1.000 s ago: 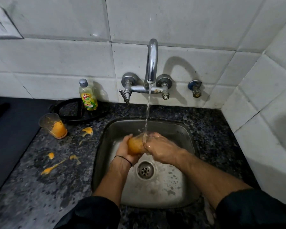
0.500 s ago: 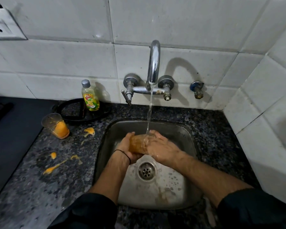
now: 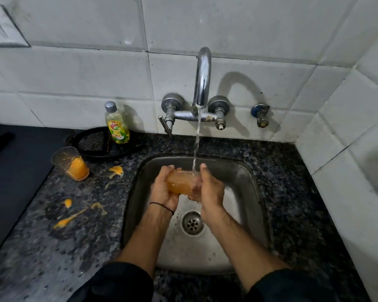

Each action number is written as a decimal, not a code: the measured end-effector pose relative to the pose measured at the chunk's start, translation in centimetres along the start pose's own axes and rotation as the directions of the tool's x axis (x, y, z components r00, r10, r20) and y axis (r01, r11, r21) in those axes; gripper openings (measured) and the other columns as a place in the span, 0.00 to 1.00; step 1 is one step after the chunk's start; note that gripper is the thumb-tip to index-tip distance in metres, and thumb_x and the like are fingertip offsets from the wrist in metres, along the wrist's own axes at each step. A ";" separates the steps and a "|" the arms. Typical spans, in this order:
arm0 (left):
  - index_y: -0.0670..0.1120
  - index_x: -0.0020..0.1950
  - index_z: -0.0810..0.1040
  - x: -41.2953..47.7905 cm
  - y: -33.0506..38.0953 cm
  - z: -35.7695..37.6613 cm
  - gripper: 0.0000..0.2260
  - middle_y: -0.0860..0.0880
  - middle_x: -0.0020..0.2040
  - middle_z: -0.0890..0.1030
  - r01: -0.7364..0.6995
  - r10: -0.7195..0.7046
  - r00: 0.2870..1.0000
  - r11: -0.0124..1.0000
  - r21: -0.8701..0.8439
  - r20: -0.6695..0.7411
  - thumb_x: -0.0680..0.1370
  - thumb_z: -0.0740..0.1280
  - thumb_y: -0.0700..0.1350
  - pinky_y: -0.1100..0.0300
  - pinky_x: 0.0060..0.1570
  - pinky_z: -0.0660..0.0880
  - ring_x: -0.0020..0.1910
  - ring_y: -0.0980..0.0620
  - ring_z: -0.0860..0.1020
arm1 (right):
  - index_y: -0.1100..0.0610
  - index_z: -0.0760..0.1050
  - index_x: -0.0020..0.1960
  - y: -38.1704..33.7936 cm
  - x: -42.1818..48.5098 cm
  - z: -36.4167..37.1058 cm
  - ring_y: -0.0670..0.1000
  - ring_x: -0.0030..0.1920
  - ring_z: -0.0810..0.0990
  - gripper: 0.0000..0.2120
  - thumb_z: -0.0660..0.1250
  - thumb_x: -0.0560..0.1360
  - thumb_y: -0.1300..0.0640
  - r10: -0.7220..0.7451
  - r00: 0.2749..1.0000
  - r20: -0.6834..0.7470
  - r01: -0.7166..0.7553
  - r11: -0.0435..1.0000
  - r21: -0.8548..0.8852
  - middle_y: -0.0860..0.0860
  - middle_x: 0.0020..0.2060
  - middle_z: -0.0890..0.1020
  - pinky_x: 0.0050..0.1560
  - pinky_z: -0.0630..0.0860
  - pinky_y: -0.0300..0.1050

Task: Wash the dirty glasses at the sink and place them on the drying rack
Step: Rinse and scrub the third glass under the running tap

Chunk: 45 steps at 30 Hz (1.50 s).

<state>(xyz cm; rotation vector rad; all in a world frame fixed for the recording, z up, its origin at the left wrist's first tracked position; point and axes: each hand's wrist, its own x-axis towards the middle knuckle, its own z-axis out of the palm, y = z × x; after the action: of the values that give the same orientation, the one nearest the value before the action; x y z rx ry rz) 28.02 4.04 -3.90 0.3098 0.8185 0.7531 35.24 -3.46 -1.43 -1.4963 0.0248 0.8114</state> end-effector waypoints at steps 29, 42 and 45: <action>0.38 0.50 0.78 -1.3 -1.4 1.7 0.14 0.41 0.33 0.80 0.252 -0.234 0.947 0.966 0.059 -0.220 0.83 0.55 0.42 0.57 0.38 0.75 0.38 0.47 0.76 | 0.52 0.79 0.51 0.6 -1.3 0.2 0.44 0.48 0.79 0.12 0.57 0.84 0.52 -0.459 0.784 0.417 0.620 0.602 -0.503 0.44 0.48 0.79 0.47 0.72 0.36; 0.42 0.37 0.81 -1.1 -0.7 1.7 0.19 0.45 0.34 0.80 0.309 -0.369 0.920 0.890 0.336 0.130 0.81 0.55 0.43 0.59 0.33 0.81 0.33 0.49 0.82 | 0.41 0.71 0.64 -2.2 0.9 -5.0 0.43 0.62 0.78 0.38 0.85 0.59 0.51 -0.219 0.562 0.797 0.715 0.613 -0.336 0.42 0.59 0.80 0.64 0.76 0.48; 0.40 0.37 0.83 -1.3 -0.5 2.2 0.21 0.42 0.37 0.82 0.314 -0.376 0.904 0.906 0.284 0.202 0.81 0.57 0.47 0.54 0.40 0.82 0.36 0.46 0.83 | 0.35 0.74 0.58 -1.3 0.7 -4.5 0.44 0.61 0.80 0.34 0.84 0.58 0.52 -0.236 0.652 0.721 0.627 0.703 -0.337 0.42 0.56 0.82 0.65 0.77 0.53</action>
<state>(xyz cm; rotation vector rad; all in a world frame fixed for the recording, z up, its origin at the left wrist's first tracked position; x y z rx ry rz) 29.33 2.86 -1.96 0.4574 0.6981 0.2662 38.42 -6.90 -1.21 -1.5827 -1.1803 0.8999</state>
